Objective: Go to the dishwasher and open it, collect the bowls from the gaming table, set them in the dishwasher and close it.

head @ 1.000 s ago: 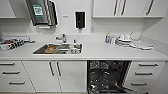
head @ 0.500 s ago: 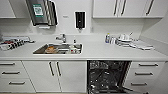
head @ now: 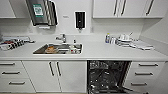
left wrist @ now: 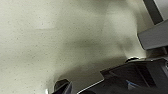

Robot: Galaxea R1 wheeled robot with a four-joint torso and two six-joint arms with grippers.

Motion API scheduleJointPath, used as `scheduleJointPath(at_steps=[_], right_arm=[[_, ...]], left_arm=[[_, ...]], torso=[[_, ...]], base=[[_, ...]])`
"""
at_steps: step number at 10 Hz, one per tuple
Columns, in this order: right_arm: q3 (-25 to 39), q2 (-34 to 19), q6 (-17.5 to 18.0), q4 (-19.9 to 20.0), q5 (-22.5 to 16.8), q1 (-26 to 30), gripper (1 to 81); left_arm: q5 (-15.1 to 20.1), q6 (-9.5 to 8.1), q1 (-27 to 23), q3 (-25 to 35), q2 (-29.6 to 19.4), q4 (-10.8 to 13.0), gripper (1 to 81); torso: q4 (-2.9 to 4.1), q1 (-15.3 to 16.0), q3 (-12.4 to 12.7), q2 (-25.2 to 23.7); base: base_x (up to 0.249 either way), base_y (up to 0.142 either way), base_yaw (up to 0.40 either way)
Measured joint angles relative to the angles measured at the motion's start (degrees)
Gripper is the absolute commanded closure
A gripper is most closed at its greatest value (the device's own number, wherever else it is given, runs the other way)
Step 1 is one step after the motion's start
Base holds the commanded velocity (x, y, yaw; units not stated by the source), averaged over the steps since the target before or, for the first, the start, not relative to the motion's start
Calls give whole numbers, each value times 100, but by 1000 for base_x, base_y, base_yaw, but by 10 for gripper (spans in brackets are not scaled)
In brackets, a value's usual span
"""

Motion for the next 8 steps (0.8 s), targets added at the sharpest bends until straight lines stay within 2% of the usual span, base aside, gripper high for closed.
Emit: scheduleJointPath(at_steps=[1,3,5,8], right_arm=[[-61,69,-24,-146,78,-59,10],[-151,122,-41,-276,133,-168,10],[-297,205,-89,-334,141,-188,10],[-758,614,-129,-556,168,-310,10]], left_arm=[[-73,-24,149,-221,212,-210,10],[-151,-28,377,-485,372,-468,10],[-215,-26,369,-549,430,-521,10],[-228,-26,374,-1052,722,-527,10]], torso=[[0,0,0,0],[0,-50,0,74],[0,-266,0,411],[0,-669,0,1045]], base=[[0,0,0],[0,0,0],[0,0,0],[0,0,0]])
